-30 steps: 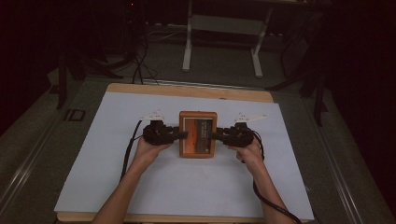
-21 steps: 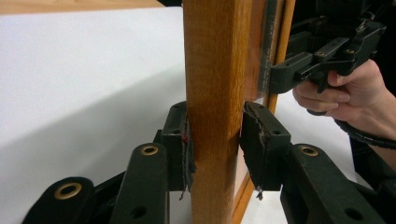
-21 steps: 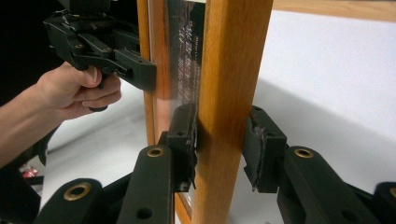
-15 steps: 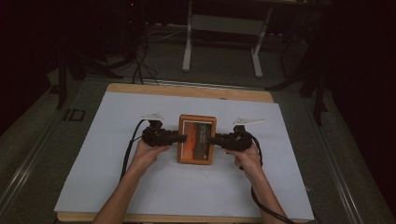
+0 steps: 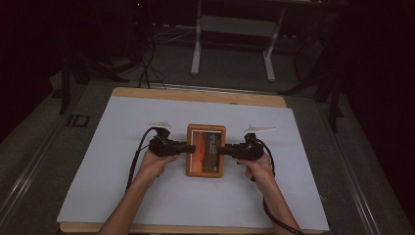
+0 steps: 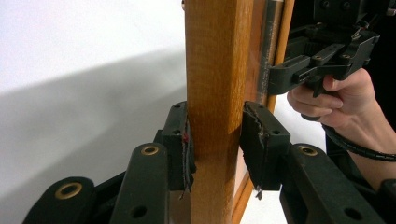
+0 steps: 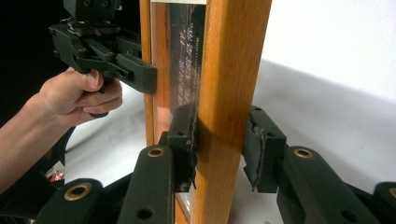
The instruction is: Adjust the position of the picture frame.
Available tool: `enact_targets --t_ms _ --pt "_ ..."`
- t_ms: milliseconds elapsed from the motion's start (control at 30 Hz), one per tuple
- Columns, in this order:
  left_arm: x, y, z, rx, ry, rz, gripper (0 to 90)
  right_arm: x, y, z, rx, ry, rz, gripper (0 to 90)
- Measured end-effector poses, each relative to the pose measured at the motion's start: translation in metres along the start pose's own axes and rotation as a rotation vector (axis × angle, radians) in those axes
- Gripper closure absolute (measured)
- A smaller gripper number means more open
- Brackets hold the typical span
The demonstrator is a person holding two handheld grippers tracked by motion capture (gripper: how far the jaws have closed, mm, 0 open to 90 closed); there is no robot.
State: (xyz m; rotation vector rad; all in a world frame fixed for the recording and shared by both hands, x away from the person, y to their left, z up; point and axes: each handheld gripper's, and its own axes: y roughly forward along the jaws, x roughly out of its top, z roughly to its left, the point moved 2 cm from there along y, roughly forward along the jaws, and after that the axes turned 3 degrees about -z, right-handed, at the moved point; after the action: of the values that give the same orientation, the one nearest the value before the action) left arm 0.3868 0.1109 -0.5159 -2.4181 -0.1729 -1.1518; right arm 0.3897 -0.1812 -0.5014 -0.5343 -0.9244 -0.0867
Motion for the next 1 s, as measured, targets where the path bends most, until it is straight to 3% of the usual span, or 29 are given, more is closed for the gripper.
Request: enact_targets --t_ms 167,333,433,500,633,1000 --pt "-0.002 0.002 0.001 0.022 0.003 -0.001 64.5 -0.004 0.003 -0.004 -0.003 0.020 0.005 66.4" --pt "-0.003 0.005 -0.002 0.065 0.040 -0.002 62.3 -0.004 0.005 -0.004 -0.038 0.011 0.014 64.7" --pt "-0.003 0.008 -0.005 0.108 0.070 -0.004 59.8 -0.005 0.007 -0.004 -0.066 0.012 0.016 62.8" --pt "-0.003 0.008 -0.006 0.162 0.091 -0.014 58.7 -0.004 0.008 -0.004 -0.095 0.006 0.023 61.4" --pt "-0.003 0.007 -0.005 0.202 0.106 -0.015 60.0 -0.005 0.010 -0.006 -0.119 0.024 0.026 60.3" --pt "-0.004 0.007 0.002 0.225 0.051 -0.004 59.5 -0.002 0.020 -0.017 -0.116 0.071 0.034 59.2"
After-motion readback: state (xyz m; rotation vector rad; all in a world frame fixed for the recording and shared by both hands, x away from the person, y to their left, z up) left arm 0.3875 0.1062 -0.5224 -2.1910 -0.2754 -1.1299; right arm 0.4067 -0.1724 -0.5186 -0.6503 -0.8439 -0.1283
